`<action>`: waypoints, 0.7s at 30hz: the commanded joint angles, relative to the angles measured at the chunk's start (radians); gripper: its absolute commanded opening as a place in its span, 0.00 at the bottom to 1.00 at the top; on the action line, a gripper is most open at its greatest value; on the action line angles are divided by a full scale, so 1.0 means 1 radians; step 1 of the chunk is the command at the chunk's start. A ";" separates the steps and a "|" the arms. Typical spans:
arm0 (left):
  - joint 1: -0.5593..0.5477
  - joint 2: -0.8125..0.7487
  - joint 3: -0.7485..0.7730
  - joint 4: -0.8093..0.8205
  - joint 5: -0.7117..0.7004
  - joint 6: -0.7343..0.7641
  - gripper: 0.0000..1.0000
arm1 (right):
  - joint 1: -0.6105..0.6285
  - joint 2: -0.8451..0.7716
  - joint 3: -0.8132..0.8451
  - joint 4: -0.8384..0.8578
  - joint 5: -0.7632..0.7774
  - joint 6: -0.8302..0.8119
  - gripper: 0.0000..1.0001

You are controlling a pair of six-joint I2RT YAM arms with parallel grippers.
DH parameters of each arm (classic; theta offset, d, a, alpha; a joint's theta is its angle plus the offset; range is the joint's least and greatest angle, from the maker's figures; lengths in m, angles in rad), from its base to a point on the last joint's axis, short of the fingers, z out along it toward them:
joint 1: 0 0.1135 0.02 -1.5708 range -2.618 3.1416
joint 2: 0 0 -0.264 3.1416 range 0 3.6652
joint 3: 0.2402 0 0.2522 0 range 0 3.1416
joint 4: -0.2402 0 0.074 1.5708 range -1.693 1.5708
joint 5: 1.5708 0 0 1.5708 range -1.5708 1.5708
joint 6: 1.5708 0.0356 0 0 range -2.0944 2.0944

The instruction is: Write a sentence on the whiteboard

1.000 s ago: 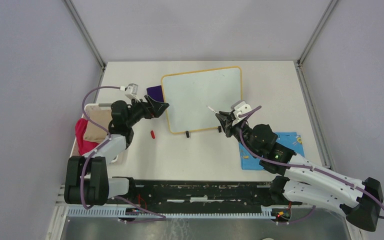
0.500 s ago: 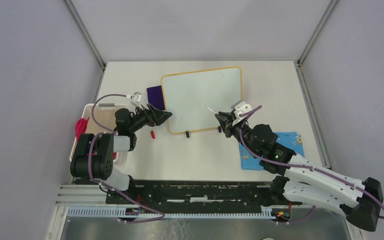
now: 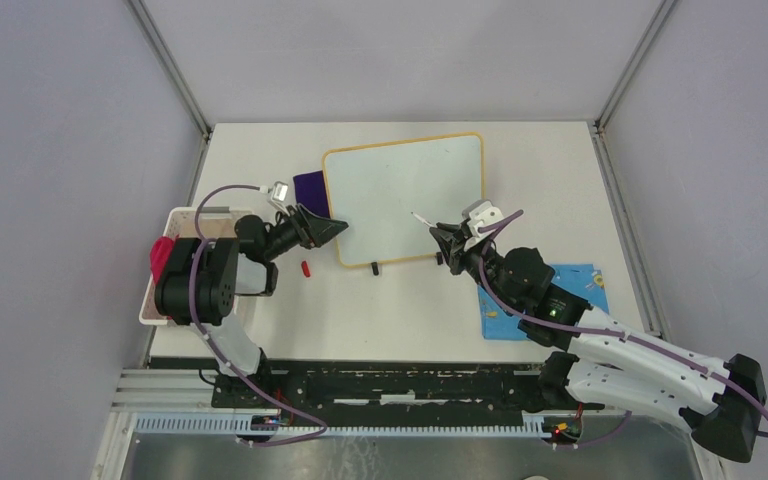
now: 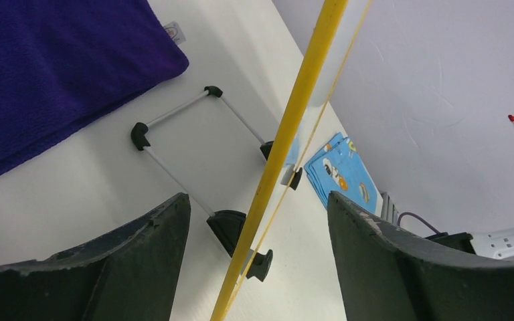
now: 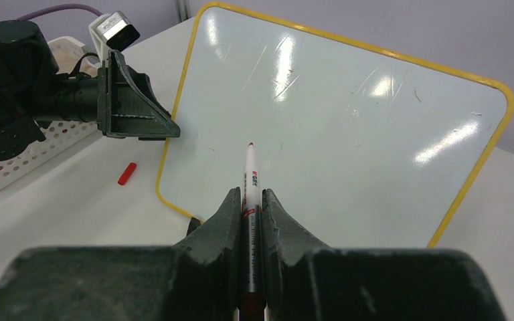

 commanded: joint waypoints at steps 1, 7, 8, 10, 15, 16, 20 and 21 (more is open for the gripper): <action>-0.007 0.067 0.023 0.298 0.063 -0.098 0.78 | 0.005 0.006 0.056 0.019 0.020 -0.009 0.00; -0.025 0.114 0.021 0.348 0.083 -0.067 0.71 | 0.004 0.012 0.065 0.010 0.024 -0.009 0.00; -0.027 0.116 0.018 0.351 0.084 -0.057 0.70 | 0.004 0.011 0.065 0.008 0.024 -0.009 0.00; -0.028 0.123 0.012 0.352 0.087 -0.042 0.69 | 0.005 0.012 0.065 0.008 0.025 -0.009 0.00; -0.029 0.137 -0.009 0.349 0.086 -0.009 0.67 | 0.005 0.015 0.062 0.007 0.023 -0.009 0.00; -0.030 0.140 -0.013 0.349 0.084 -0.005 0.66 | 0.005 0.014 0.061 0.008 0.025 -0.009 0.00; -0.030 0.155 -0.018 0.347 0.086 0.003 0.63 | 0.005 0.017 0.059 0.007 0.024 -0.007 0.00; -0.029 0.157 -0.018 0.347 0.087 0.003 0.63 | 0.005 0.018 0.059 0.008 0.024 -0.006 0.00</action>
